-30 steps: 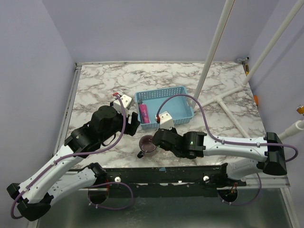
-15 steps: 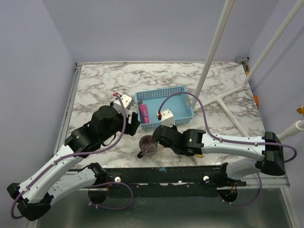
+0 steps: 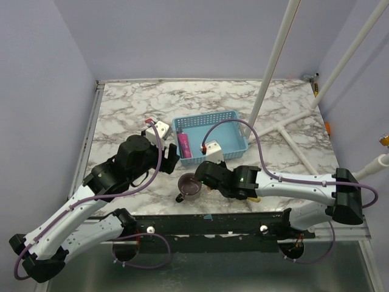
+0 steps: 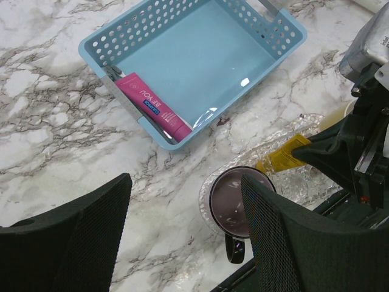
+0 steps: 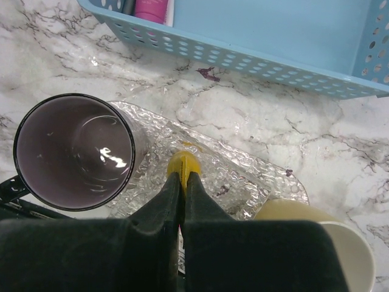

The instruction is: Prepare toiletry sets of a toothbrush and toothpaste on the tray

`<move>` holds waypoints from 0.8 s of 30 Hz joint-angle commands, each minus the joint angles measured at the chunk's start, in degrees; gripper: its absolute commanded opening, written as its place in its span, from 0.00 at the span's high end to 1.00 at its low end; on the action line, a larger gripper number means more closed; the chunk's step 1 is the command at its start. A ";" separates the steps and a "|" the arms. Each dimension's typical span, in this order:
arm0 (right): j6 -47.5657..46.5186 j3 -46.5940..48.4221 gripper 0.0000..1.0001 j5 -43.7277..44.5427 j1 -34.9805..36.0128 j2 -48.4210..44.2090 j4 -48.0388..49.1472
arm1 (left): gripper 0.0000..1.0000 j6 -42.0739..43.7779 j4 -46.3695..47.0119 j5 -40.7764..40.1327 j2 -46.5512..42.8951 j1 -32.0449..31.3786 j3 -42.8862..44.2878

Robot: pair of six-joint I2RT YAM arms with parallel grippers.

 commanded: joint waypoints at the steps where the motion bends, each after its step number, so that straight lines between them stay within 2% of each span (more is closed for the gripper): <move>1: 0.94 -0.28 0.95 -0.27 -0.27 0.61 2.06 | 0.27 -0.33 0.00 -0.76 0.03 0.34 0.17; 5: 0.87 -0.35 0.87 -0.04 -0.28 0.43 2.06 | 0.27 -0.24 0.00 -0.78 0.03 0.40 0.21; 9: 1.22 -0.52 0.87 0.14 -0.25 0.46 2.53 | 0.27 -0.24 0.00 -0.80 -0.15 0.39 0.21; 13: 1.50 -0.29 0.93 0.33 -0.30 1.11 2.81 | 0.27 -0.25 0.01 -0.77 -0.15 0.38 0.21; 17: 1.49 -0.11 0.95 0.49 -0.27 1.00 3.03 | 0.27 -0.24 0.05 -0.82 -0.11 0.36 0.21; 21: 1.52 -0.20 0.94 0.50 -0.26 0.77 3.08 | 0.27 -0.24 0.01 -0.80 0.02 0.38 0.21; 24: 1.79 -0.24 0.89 0.17 -0.26 1.21 3.37 | 0.27 -0.24 0.00 -0.79 0.07 0.40 0.21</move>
